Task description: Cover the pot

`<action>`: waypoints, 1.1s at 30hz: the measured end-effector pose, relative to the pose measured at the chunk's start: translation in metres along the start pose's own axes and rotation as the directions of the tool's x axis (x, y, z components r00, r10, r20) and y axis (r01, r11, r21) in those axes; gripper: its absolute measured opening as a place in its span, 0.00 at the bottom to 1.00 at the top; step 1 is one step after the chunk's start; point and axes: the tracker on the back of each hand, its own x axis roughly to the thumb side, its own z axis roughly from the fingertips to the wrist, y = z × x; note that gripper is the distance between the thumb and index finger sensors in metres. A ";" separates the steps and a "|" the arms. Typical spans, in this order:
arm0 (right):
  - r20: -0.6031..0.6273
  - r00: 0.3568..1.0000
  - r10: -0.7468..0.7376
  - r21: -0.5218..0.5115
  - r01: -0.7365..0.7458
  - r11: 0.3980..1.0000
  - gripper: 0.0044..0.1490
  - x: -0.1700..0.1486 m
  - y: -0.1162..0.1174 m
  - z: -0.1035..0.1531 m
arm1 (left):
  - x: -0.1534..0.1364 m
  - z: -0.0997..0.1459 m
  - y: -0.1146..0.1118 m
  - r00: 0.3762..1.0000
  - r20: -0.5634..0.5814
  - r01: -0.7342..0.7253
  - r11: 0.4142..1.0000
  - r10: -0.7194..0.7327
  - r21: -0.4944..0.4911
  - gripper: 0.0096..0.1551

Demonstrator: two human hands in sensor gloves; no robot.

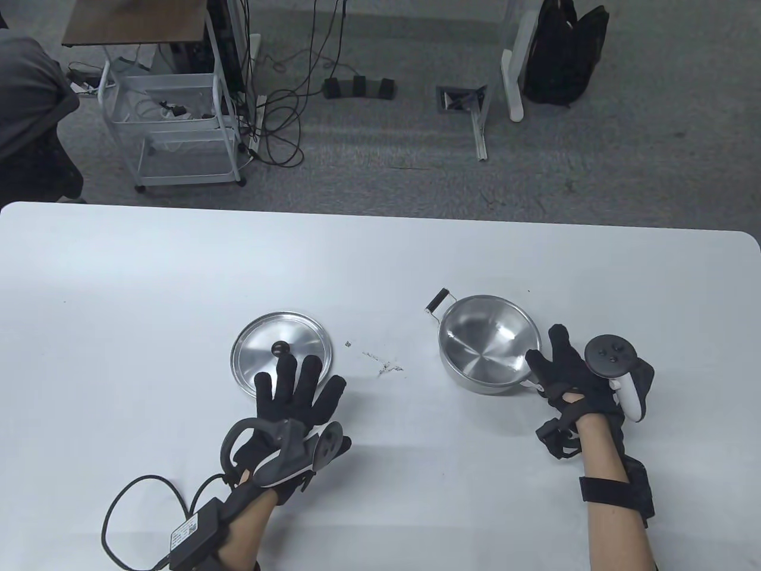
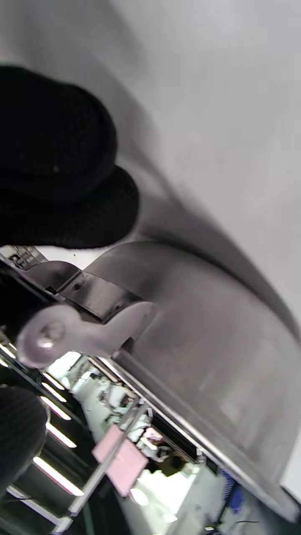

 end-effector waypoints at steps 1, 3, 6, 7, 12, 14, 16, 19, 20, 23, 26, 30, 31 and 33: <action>-0.011 0.998 -0.055 -0.011 0.055 0.998 0.49 -0.003 0.003 -0.002 | -0.001 0.000 0.000 1.000 -0.005 -0.005 1.000 0.005 0.001 0.58; -0.040 0.995 -0.092 -0.012 0.092 0.996 0.45 -0.005 0.005 -0.003 | -0.003 0.000 0.000 1.000 -0.011 -0.013 1.000 0.013 -0.003 0.58; -0.047 0.995 -0.093 -0.021 0.092 0.996 0.36 -0.009 0.009 -0.004 | -0.004 0.000 -0.002 1.000 -0.015 -0.010 1.000 0.010 -0.010 0.58; -0.056 0.989 -0.136 -0.031 0.134 0.990 0.35 -0.009 0.010 -0.005 | -0.004 -0.001 -0.003 1.000 -0.015 -0.007 1.000 0.007 -0.013 0.57; -0.038 0.971 -0.235 -0.062 0.233 0.971 0.30 -0.007 0.010 -0.002 | -0.004 -0.001 -0.004 1.000 -0.016 -0.001 1.000 0.001 -0.014 0.57; -0.003 0.971 -0.237 -0.067 0.237 0.969 0.30 -0.001 0.008 0.003 | -0.004 0.000 -0.002 1.000 -0.018 -0.003 1.000 0.003 -0.001 0.57; 0.034 0.967 -0.251 -0.056 0.252 0.966 0.30 0.007 0.007 0.009 | -0.004 0.002 0.000 1.000 -0.020 -0.008 1.000 0.008 0.010 0.57; 0.096 0.964 -0.247 -0.011 0.249 0.968 0.29 0.023 0.008 0.018 | -0.004 0.004 0.002 1.000 -0.019 -0.007 1.000 0.008 0.023 0.57; 0.111 0.966 -0.235 0.009 0.236 0.972 0.29 0.029 0.009 0.021 | -0.004 0.004 0.002 1.000 -0.018 -0.008 1.000 0.009 0.027 0.58; 0.162 0.965 -0.206 0.081 0.195 0.977 0.28 0.045 0.019 0.029 | -0.006 0.005 0.004 1.000 -0.024 -0.012 0.999 0.013 0.039 0.58; 0.189 0.964 -0.185 0.176 0.152 0.973 0.27 0.056 0.039 0.032 | -0.010 0.007 0.005 0.999 -0.038 -0.019 0.998 0.021 0.056 0.58; 0.203 0.966 -0.162 0.291 0.098 0.952 0.27 0.064 0.067 0.034 | -0.019 0.009 0.006 0.996 -0.065 -0.058 0.996 0.062 0.064 0.58; 0.205 0.966 -0.159 0.304 0.091 0.948 0.26 0.065 0.071 0.034 | -0.020 0.010 0.006 0.995 -0.070 -0.061 0.996 0.065 0.065 0.58; 0.207 0.967 -0.145 0.327 0.071 0.942 0.26 0.066 0.081 0.036 | -0.023 0.010 0.006 0.995 -0.075 -0.058 0.996 0.063 0.068 0.58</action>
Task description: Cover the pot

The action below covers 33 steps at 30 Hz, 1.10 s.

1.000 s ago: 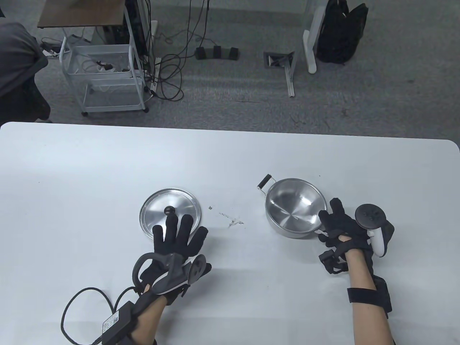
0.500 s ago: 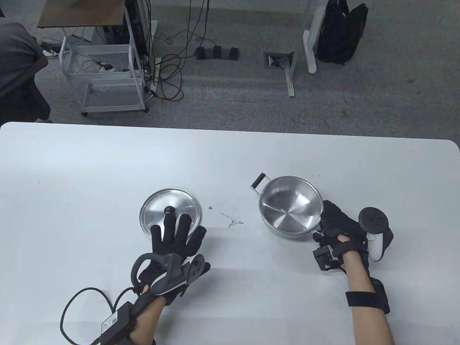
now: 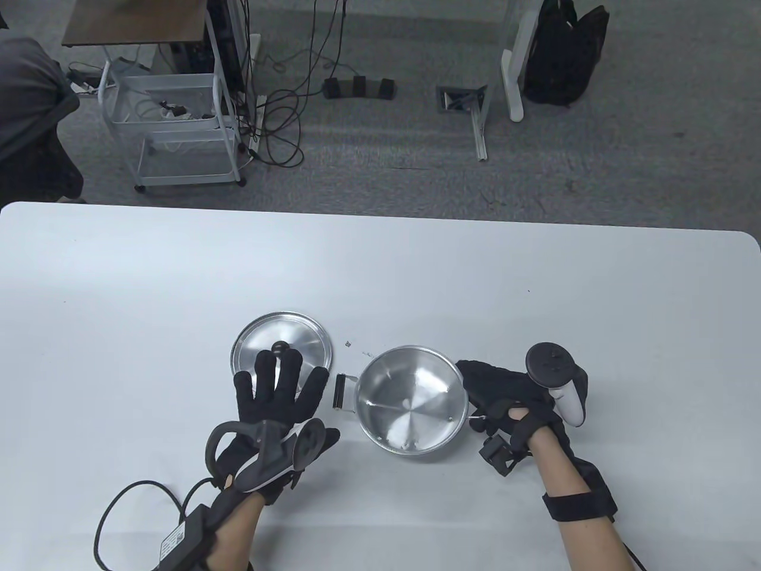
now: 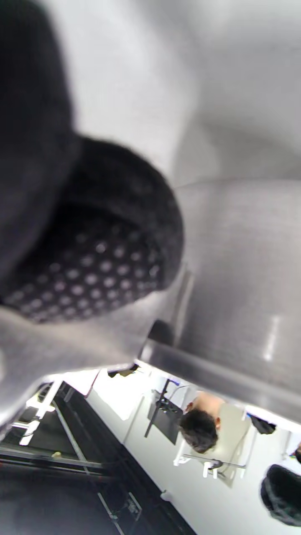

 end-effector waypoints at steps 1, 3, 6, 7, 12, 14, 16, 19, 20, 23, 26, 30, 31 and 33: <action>0.000 1.000 0.007 0.012 -0.007 1.000 0.26 0.000 0.003 -0.001 | 0.000 0.000 0.002 1.000 -0.001 -0.002 1.000 0.002 0.000 0.58; -0.001 1.000 0.019 0.034 -0.019 0.999 0.26 -0.002 0.008 -0.002 | 0.000 0.000 0.003 1.000 -0.002 -0.004 1.000 0.004 -0.002 0.58; -0.007 1.000 -0.015 0.051 0.015 0.999 0.26 -0.005 0.015 -0.004 | 0.001 0.001 0.003 1.000 0.003 -0.004 1.000 0.004 -0.002 0.58; -0.008 1.000 -0.012 0.049 0.012 0.999 0.26 -0.006 0.017 -0.004 | 0.002 0.001 0.004 1.000 0.006 -0.003 1.000 0.003 -0.003 0.58; -0.007 0.999 0.041 0.045 -0.040 0.998 0.25 -0.007 0.023 -0.005 | 0.002 0.001 0.006 1.000 0.006 -0.002 1.000 0.002 -0.009 0.58; -0.001 0.997 0.076 0.056 -0.076 0.996 0.25 -0.007 0.024 -0.005 | 0.002 0.001 0.007 1.000 0.004 -0.006 1.000 0.006 -0.008 0.58; 0.008 0.995 0.099 0.054 -0.099 0.994 0.26 -0.006 0.024 -0.004 | 0.001 0.001 0.007 1.000 0.000 -0.003 1.000 0.003 -0.009 0.58; 0.024 0.991 0.131 0.050 -0.132 0.990 0.32 -0.003 0.020 -0.001 | 0.001 0.002 0.009 1.000 -0.003 -0.011 1.000 0.011 -0.016 0.57; 0.033 0.989 0.142 0.038 -0.143 0.989 0.35 -0.001 0.018 0.002 | 0.001 0.002 0.008 1.000 -0.004 -0.015 1.000 0.015 -0.019 0.57; 0.062 0.983 0.171 0.008 -0.172 0.985 0.41 0.005 0.011 0.009 | 0.000 0.001 0.009 1.000 -0.007 -0.021 0.999 0.020 -0.026 0.57; 0.103 0.962 0.252 -0.047 -0.249 0.967 0.46 0.013 0.000 0.023 | -0.003 0.002 0.011 0.999 -0.013 -0.031 0.999 0.030 -0.023 0.57; 0.148 0.912 0.383 -0.117 -0.368 0.922 0.51 0.018 -0.016 0.047 | -0.008 0.000 0.014 0.997 -0.030 -0.069 0.997 0.068 -0.019 0.56; 0.153 0.890 0.430 -0.129 -0.413 0.901 0.52 0.017 -0.020 0.052 | -0.010 0.000 0.015 0.996 -0.036 -0.082 0.997 0.081 -0.017 0.56; 0.138 0.826 0.546 -0.159 -0.526 0.835 0.53 0.014 -0.029 0.065 | -0.015 -0.002 0.018 0.992 -0.058 -0.114 0.993 0.113 -0.012 0.54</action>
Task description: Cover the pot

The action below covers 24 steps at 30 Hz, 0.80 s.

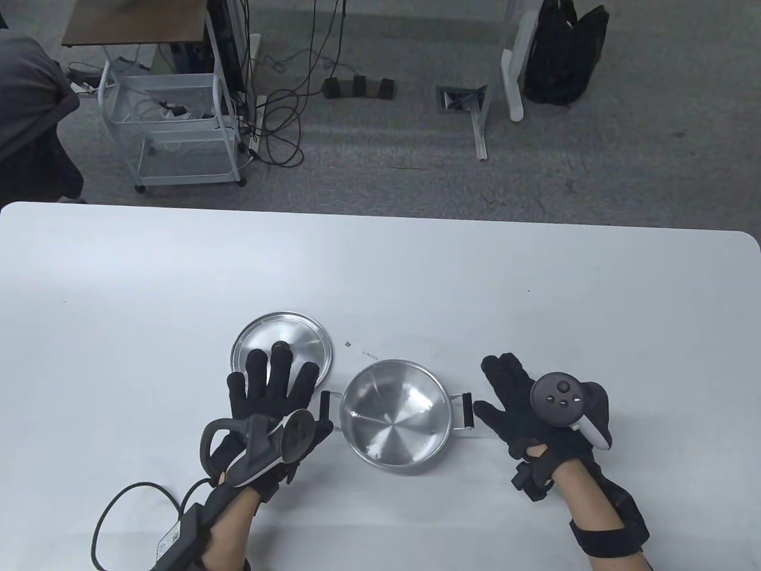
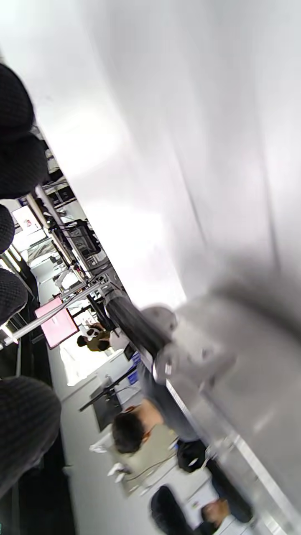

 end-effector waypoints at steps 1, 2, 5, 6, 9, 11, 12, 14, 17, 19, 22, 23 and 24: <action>-0.002 0.999 0.034 -0.003 -0.034 0.999 0.54 -0.003 -0.001 0.004 | -0.002 -0.001 0.001 1.000 -0.010 -0.014 1.000 0.014 0.003 0.54; -0.008 0.997 0.078 -0.016 -0.078 0.997 0.55 -0.007 -0.002 0.009 | -0.004 -0.003 0.003 0.999 -0.025 -0.041 0.999 0.041 0.004 0.53; -0.017 0.990 0.142 -0.034 -0.143 0.989 0.57 -0.020 0.002 0.019 | -0.008 -0.009 0.008 0.996 -0.056 -0.075 0.997 0.075 0.005 0.51; -0.028 0.988 0.151 -0.036 -0.151 0.988 0.57 -0.026 0.006 0.022 | -0.010 -0.013 0.011 0.995 -0.071 -0.065 0.998 0.065 0.006 0.50; -0.059 0.989 0.134 0.037 -0.131 0.991 0.59 -0.035 0.011 0.026 | -0.017 -0.025 0.018 0.993 -0.111 -0.030 1.000 0.030 0.001 0.49; -0.040 0.992 0.123 0.013 -0.122 0.992 0.59 -0.033 0.012 0.026 | -0.023 -0.036 0.021 0.989 -0.147 -0.013 1.000 0.011 -0.018 0.47; -0.031 0.991 0.130 0.014 -0.130 0.991 0.59 -0.031 0.013 0.026 | -0.026 -0.044 0.021 0.987 -0.161 0.005 0.999 -0.011 -0.038 0.46; -0.033 0.989 0.147 0.029 -0.146 0.989 0.59 -0.028 0.015 0.026 | -0.029 -0.059 0.018 0.982 -0.175 0.063 0.994 -0.077 -0.084 0.44; -0.031 0.986 0.162 0.030 -0.161 0.986 0.59 -0.026 0.017 0.025 | -0.024 -0.084 0.007 0.971 -0.159 0.146 0.972 -0.176 -0.182 0.42; -0.032 0.985 0.167 0.042 -0.166 0.985 0.58 -0.026 0.019 0.025 | -0.019 -0.100 -0.004 0.968 -0.143 0.171 0.956 -0.208 -0.237 0.40; -0.048 0.984 0.171 0.050 -0.169 0.984 0.58 -0.028 0.021 0.026 | -0.017 -0.119 -0.021 0.946 -0.139 0.240 0.921 -0.293 -0.307 0.40; -0.053 0.985 0.167 0.053 -0.164 0.985 0.58 -0.029 0.021 0.026 | -0.016 -0.122 -0.022 0.942 -0.136 0.257 0.920 -0.307 -0.297 0.42; -0.059 0.985 0.160 0.059 -0.157 0.986 0.58 -0.029 0.021 0.025 | -0.015 -0.127 -0.024 0.941 -0.133 0.262 0.920 -0.310 -0.292 0.44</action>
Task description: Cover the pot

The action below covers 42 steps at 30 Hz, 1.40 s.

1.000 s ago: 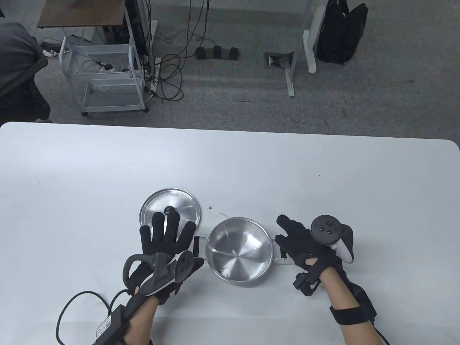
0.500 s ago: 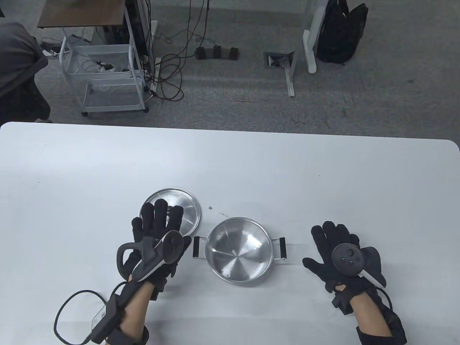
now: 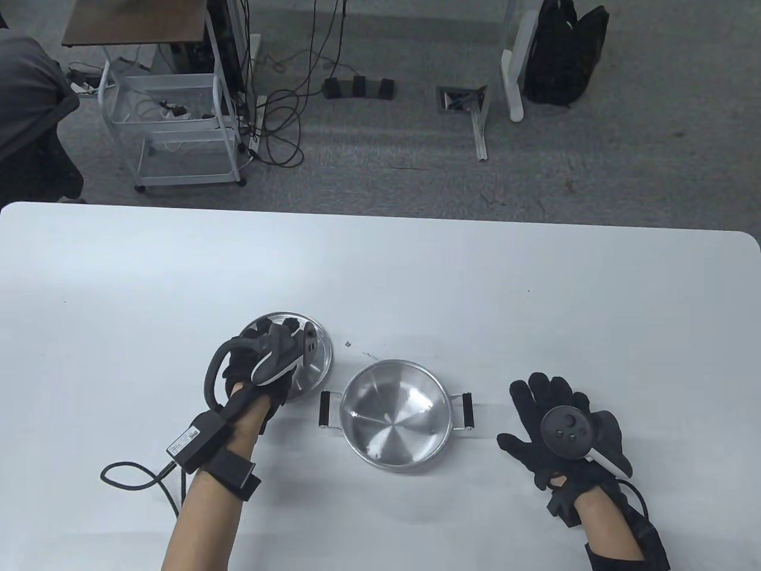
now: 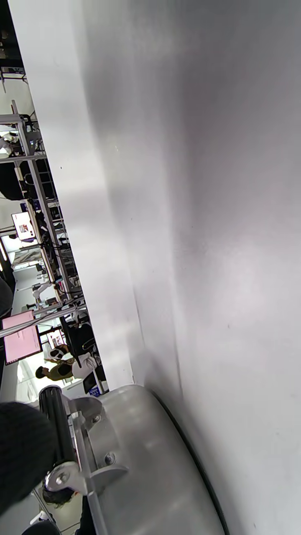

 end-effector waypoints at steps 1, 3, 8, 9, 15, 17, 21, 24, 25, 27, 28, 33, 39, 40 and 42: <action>-0.003 1.000 -0.003 0.006 0.003 1.000 0.58 0.000 0.000 -0.001 | 0.001 -0.002 0.001 1.000 0.000 -0.013 1.000 0.013 -0.008 0.45; -0.009 1.000 0.000 0.013 0.001 1.000 0.57 0.000 0.001 -0.002 | 0.006 -0.006 0.001 0.999 0.002 -0.043 0.999 0.043 -0.024 0.44; -0.012 1.000 0.009 0.033 -0.009 0.999 0.57 -0.001 0.004 -0.003 | 0.011 -0.021 -0.006 0.998 -0.023 0.049 0.994 -0.051 -0.098 0.23; -0.010 1.000 0.009 0.033 -0.009 0.999 0.57 0.000 0.004 -0.003 | 0.011 -0.023 -0.008 0.998 -0.023 0.049 0.993 -0.052 -0.109 0.19; -0.005 1.000 0.012 0.030 -0.012 0.999 0.57 0.001 0.004 -0.004 | 0.007 -0.022 -0.005 1.000 -0.009 0.008 0.997 -0.008 -0.077 0.14; -0.007 1.000 0.012 0.029 -0.012 1.000 0.56 0.001 0.004 -0.004 | 0.004 -0.015 0.005 1.000 -0.002 -0.006 0.999 0.006 -0.040 0.14; -0.018 1.000 0.011 0.031 -0.010 0.999 0.56 0.001 0.004 -0.003 | -0.004 0.003 0.034 0.996 0.022 -0.086 0.995 0.085 0.046 0.13; -0.026 1.000 0.002 0.028 -0.002 1.000 0.56 0.000 0.004 -0.003 | -0.007 0.021 0.059 0.986 0.073 -0.161 0.980 0.153 0.115 0.11; -0.027 1.000 0.001 0.025 0.000 1.000 0.56 0.000 0.003 -0.003 | -0.006 0.027 0.066 0.981 0.096 -0.179 0.974 0.167 0.136 0.11; -0.031 1.000 -0.002 0.018 0.003 1.000 0.55 -0.001 0.003 -0.003 | -0.003 0.040 0.079 0.973 0.140 -0.205 0.964 0.182 0.168 0.11; -0.032 0.999 -0.002 0.016 0.003 1.000 0.55 -0.001 0.003 -0.003 | 0.000 0.047 0.085 0.969 0.165 -0.213 0.959 0.183 0.186 0.12; -0.040 0.999 -0.007 0.011 0.008 1.000 0.55 -0.003 0.003 -0.001 | 0.023 0.077 0.100 0.939 0.296 -0.249 0.938 0.173 0.242 0.14; -0.047 0.999 -0.014 0.002 0.015 1.000 0.55 -0.004 0.002 0.000 | 0.071 0.105 0.096 0.868 0.479 -0.262 0.938 0.127 0.225 0.13; -0.048 0.999 -0.016 0.002 0.016 1.000 0.55 -0.004 0.002 -0.001 | 0.080 0.109 0.094 0.856 0.502 -0.262 0.940 0.121 0.219 0.13; -0.049 0.999 -0.015 0.004 0.015 1.000 0.55 -0.004 0.002 -0.001 | 0.094 0.113 0.090 0.845 0.524 -0.250 0.945 0.107 0.212 0.12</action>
